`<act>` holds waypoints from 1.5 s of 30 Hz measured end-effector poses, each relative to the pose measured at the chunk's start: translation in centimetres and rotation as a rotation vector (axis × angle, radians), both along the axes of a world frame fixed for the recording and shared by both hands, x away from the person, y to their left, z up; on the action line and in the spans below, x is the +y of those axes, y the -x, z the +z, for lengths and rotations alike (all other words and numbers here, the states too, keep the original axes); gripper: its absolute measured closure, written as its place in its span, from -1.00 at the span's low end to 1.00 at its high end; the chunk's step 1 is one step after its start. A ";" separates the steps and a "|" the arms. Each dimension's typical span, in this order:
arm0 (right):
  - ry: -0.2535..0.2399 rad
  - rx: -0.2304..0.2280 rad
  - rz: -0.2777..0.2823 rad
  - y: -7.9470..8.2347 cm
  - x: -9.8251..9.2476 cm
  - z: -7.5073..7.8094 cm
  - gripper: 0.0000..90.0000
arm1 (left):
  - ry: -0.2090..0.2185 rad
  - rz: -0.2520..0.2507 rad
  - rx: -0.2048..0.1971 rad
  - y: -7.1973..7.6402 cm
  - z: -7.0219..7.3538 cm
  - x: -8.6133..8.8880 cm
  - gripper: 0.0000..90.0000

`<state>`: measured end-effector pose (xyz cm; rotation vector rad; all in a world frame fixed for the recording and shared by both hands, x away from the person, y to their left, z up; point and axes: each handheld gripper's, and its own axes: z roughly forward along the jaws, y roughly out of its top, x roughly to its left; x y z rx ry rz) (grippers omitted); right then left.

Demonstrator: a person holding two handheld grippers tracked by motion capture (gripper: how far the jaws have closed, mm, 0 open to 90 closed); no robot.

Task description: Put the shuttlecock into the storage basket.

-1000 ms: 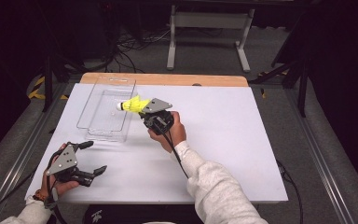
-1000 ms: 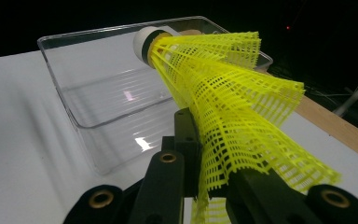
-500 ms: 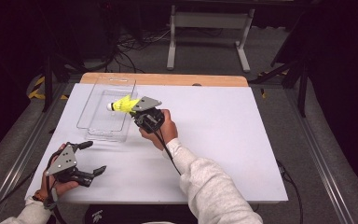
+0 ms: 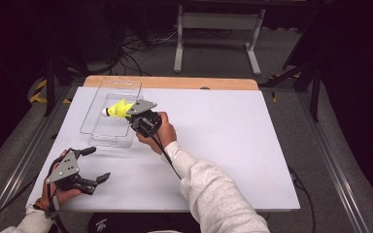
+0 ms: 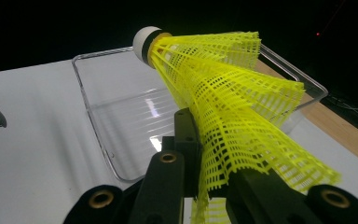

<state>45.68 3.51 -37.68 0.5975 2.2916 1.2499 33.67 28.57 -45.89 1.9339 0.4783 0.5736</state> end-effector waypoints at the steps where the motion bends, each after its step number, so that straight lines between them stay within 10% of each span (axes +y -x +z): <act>1: 0.002 0.001 0.004 -0.1 0.2 0.0 0.94 | 0.000 0.000 0.000 0.0 0.0 0.0 -0.91; 45: 0.104 0.076 0.098 -2.7 6.1 -2.3 0.94 | 0.007 -0.013 0.004 0.0 0.0 0.1 -0.91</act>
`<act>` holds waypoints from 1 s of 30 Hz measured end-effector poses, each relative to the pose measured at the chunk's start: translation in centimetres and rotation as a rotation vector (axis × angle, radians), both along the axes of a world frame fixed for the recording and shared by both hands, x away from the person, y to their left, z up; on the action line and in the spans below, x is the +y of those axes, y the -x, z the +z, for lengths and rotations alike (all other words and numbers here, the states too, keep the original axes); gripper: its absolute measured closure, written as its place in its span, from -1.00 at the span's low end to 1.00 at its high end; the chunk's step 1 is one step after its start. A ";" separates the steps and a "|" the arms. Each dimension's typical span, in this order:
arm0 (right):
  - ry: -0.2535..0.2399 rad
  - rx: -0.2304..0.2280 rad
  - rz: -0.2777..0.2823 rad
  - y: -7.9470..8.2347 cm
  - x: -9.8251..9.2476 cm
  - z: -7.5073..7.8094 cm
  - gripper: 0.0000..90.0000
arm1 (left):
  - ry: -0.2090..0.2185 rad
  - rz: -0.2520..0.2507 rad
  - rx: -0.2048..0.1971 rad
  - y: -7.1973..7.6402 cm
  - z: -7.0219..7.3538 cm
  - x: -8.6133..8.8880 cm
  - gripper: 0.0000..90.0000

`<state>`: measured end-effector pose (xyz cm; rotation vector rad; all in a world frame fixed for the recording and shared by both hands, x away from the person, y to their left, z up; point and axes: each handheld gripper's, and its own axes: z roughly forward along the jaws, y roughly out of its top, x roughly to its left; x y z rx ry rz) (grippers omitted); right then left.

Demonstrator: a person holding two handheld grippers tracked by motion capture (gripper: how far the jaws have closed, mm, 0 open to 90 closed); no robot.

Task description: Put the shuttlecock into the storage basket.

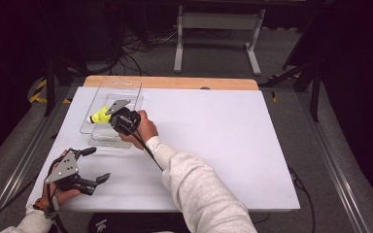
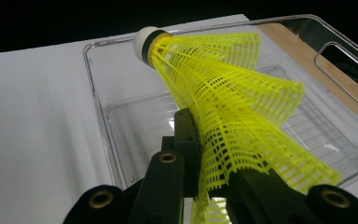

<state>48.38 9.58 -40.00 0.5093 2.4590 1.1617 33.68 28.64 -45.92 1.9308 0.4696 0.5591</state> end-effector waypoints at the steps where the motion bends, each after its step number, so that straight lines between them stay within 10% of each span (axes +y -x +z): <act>1: 0.003 0.001 -0.002 -0.1 0.1 -0.1 0.94 | -0.002 0.000 -0.001 0.0 0.0 0.0 -0.91; 30: 0.056 0.064 0.031 -0.9 0.4 -1.7 0.90 | -0.007 -0.002 0.006 -0.1 -0.1 -0.1 -0.91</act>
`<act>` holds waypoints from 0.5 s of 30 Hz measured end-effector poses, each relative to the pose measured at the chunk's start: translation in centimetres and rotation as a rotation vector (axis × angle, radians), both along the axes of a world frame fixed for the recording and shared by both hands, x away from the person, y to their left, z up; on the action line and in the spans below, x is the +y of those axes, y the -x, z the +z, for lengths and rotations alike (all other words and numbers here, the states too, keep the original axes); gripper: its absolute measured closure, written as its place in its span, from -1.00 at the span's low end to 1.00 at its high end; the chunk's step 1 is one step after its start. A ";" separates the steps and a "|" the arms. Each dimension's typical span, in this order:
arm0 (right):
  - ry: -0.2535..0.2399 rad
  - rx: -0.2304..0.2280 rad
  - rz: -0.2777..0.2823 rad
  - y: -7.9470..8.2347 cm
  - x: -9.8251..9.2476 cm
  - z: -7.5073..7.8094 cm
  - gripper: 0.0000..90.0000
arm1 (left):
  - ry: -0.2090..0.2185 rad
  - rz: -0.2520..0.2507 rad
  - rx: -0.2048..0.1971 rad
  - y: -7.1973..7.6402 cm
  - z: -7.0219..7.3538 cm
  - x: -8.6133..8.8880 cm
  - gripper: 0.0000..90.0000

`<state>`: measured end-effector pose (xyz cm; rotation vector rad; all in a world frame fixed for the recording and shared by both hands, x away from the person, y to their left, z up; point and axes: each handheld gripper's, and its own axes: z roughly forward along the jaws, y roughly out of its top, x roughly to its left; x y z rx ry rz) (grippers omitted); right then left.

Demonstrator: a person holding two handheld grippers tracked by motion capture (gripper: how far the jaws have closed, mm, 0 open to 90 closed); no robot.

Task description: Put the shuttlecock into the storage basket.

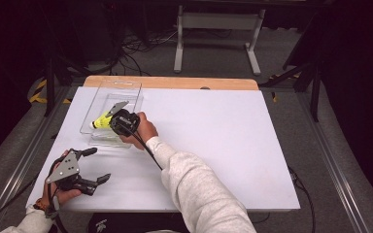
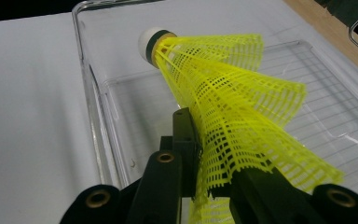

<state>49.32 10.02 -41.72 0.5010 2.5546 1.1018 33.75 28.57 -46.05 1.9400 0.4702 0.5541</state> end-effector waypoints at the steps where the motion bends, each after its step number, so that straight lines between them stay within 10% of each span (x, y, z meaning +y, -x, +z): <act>1: 0.001 0.001 0.002 0.0 0.0 0.0 0.90 | 0.000 0.000 0.000 0.0 0.0 0.0 -0.91; 15: 0.002 0.008 -0.011 0.2 -0.5 -0.4 0.50 | 0.000 0.002 0.000 0.0 0.0 0.0 -0.91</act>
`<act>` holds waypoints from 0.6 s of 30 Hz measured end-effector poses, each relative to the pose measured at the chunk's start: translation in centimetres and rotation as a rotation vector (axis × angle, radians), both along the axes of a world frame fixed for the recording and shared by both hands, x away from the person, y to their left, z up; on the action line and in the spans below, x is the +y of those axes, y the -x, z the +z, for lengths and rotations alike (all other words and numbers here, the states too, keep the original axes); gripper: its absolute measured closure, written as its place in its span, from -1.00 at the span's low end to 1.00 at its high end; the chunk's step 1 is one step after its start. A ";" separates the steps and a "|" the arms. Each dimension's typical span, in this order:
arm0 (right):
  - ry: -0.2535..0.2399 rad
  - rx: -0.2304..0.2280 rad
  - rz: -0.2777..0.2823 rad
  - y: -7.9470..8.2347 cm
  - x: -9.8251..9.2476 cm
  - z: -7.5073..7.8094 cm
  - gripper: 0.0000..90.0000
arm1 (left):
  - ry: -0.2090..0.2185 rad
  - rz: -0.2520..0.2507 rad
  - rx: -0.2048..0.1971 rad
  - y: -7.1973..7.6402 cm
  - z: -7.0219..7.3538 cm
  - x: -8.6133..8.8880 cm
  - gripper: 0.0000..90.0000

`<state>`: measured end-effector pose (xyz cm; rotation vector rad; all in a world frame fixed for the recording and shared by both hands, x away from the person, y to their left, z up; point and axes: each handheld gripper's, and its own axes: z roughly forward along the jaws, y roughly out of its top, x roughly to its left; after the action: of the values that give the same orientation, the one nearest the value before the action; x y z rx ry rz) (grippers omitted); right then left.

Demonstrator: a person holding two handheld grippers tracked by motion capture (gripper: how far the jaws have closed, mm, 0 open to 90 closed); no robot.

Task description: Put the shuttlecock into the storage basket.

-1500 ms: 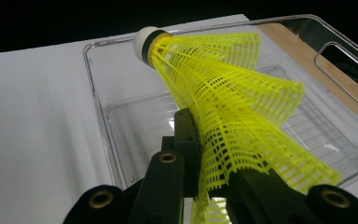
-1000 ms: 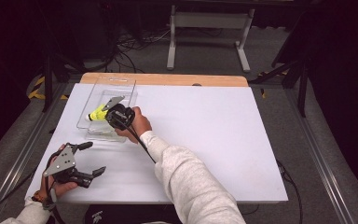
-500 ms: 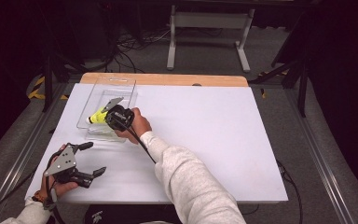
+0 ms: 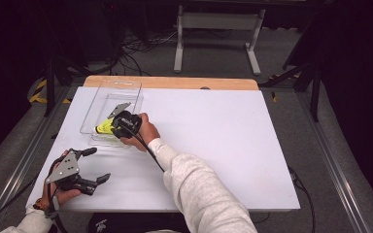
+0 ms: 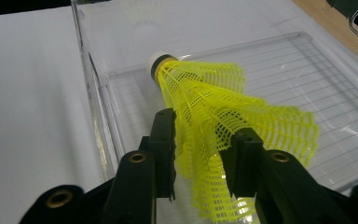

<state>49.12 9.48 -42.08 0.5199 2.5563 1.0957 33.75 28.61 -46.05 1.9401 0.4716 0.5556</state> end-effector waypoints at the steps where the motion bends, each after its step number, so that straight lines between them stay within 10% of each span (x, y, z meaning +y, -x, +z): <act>1: -0.005 0.000 -0.001 0.1 -0.2 0.0 0.46 | -0.001 0.000 0.000 0.0 0.0 0.0 -0.91; 18: -0.038 -0.138 0.009 3.1 -3.2 2.2 0.28 | -0.002 0.006 -0.001 0.1 0.0 0.0 -0.91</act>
<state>46.05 6.28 -39.90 0.4267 2.4255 1.1434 33.66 28.63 -46.01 1.9403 0.4771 0.5613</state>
